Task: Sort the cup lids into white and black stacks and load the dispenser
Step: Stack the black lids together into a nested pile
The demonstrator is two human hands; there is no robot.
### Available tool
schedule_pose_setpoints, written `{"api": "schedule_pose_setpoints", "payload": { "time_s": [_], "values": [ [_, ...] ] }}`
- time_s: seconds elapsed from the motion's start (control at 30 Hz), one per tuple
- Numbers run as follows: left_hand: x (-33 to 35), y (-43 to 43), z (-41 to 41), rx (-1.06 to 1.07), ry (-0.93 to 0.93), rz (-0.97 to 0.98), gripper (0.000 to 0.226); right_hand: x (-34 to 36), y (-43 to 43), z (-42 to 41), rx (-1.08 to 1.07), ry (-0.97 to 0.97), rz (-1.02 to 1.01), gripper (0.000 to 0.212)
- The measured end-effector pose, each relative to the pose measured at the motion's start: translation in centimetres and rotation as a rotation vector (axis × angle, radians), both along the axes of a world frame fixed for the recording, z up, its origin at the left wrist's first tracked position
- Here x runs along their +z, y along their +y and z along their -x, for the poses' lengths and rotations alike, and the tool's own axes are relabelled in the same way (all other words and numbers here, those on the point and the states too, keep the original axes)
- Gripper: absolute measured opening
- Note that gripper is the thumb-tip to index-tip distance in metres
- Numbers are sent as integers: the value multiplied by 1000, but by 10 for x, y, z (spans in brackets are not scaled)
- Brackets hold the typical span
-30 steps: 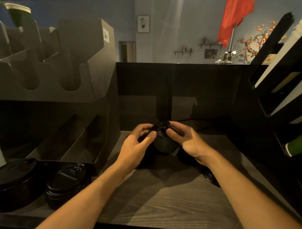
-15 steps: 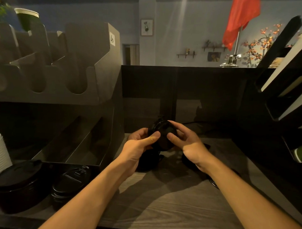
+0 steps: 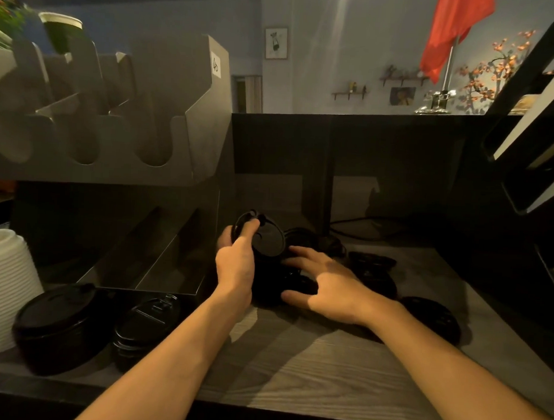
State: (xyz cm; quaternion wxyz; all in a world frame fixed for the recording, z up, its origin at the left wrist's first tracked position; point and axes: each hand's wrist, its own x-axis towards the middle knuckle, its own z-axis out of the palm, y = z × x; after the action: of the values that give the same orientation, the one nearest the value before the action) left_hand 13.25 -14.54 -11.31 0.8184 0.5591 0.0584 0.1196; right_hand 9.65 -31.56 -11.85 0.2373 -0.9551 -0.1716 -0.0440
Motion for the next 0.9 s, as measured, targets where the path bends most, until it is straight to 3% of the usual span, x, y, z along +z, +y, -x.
{"api": "schedule_pose_setpoints", "payload": {
  "time_s": [0.13,0.3,0.47,0.6,0.73,0.9],
  "values": [
    [-4,-1,-2,3,-1,-2,71,8,-2,0,-77,-71,8,36],
    [-6,-5,-4,-35,18,-42,77,9,-9,0,-143,-51,-16,35],
    [-6,-6,-1,-94,2,-23,82,14,-18,-4,-217,-84,-260,52],
    [-7,-5,-1,-112,3,-28,81,14,-20,-7,-277,-121,-498,49],
    [-8,-7,1,-175,-17,-78,79,18,-16,-4,-199,27,-843,46],
    [-11,-13,5,-225,-64,-206,72,15,-12,-2,-136,145,-902,55]
  ]
}}
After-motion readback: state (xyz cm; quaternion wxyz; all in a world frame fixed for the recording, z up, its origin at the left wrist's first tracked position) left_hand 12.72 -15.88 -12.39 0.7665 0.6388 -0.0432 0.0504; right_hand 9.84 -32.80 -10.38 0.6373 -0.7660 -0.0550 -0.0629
